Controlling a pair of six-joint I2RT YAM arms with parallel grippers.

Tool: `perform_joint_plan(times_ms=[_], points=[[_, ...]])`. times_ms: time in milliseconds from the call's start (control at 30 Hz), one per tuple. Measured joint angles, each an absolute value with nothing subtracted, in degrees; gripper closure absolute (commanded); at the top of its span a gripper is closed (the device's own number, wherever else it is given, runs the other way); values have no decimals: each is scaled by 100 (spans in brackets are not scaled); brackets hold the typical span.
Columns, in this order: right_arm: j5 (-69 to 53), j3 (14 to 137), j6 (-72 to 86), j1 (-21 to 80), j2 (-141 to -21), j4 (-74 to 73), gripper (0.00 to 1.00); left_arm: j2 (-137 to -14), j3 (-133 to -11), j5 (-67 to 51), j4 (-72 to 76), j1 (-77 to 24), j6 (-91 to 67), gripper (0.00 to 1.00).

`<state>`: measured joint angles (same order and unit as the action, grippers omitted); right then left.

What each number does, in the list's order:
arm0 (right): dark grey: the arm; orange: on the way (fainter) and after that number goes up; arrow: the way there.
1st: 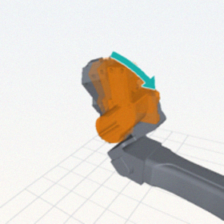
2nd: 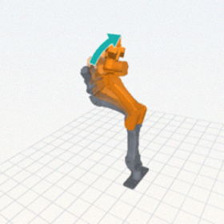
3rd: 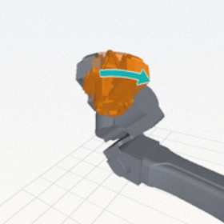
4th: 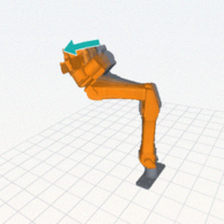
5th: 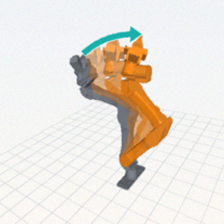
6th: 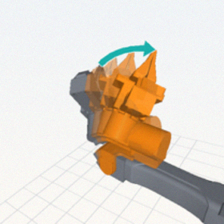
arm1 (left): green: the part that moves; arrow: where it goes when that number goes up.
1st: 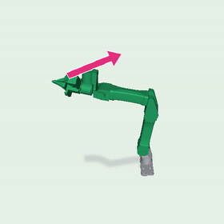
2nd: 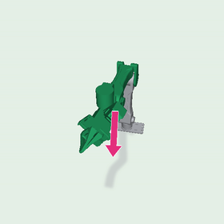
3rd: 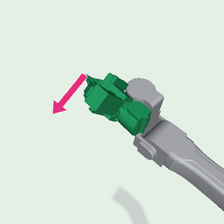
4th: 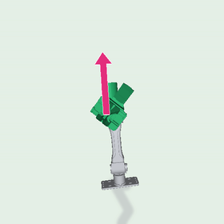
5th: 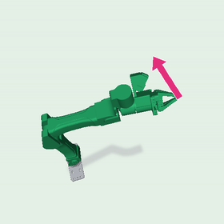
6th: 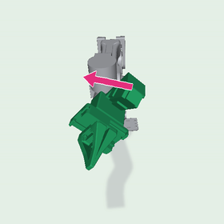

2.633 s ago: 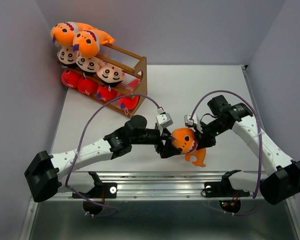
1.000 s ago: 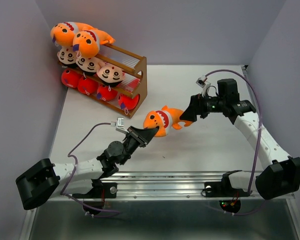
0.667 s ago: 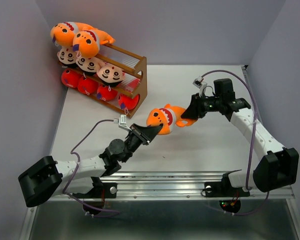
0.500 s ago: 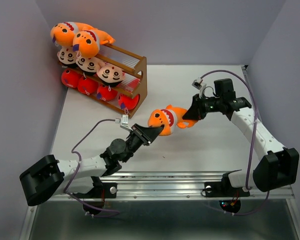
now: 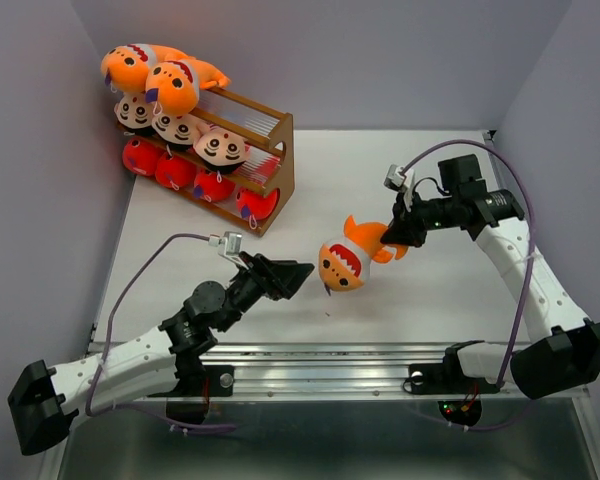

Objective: Place and organize the stuffed toys onto the shelf
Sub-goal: Pass the stuffed toy from the left arm to the right, then pass the stuffed toy from the right arm to the left

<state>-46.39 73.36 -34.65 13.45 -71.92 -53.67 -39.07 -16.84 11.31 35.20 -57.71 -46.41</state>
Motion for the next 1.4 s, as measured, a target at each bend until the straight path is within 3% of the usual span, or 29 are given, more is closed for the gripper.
perform_joint_plan(times_ms=[167, 433, 700, 900, 1033, 1133, 1233, 1333, 1367, 1400], points=[[-4895, 7380, -3940, 1347, -7352, -5800, 99, -3758, -1684, 729, 3181, -5673, -4661, 12], [-5181, 7419, -3986, 1347, -7575, -5909, 99, -4901, -1684, 141, 3197, -5660, -5026, 12], [-5238, 7422, -3618, 1347, -7430, -5607, 99, -5236, -1684, -279, 3754, -5653, -5308, 12], [-5380, 7417, -3485, 1347, -7408, -5472, 99, -5356, -1684, -390, 4056, -5653, -5463, 18], [-5522, 7402, -3472, 1345, -7408, -5454, 99, -5485, -1684, -401, 4134, -5653, -5524, 27], [-5669, 7319, -3472, 1345, -7378, -5439, 99, -5618, -1684, -357, 4139, -5653, -5546, 43], [-5719, 7238, -3476, 1345, -7365, -5428, 99, -5699, -1686, -279, 4134, -5653, -5553, 51], [-5760, 7133, -3492, 1345, -7334, -5435, 99, -5728, -1704, -222, 4134, -5653, -5527, 66], [-5767, 7107, -3496, 1345, -7323, -5437, 99, -5732, -1715, -211, 4134, -5653, -5518, 81], [-5793, 7076, -3518, 1345, -7312, -5433, 99, -5736, -1732, -207, 4130, -5653, -5505, 90]])
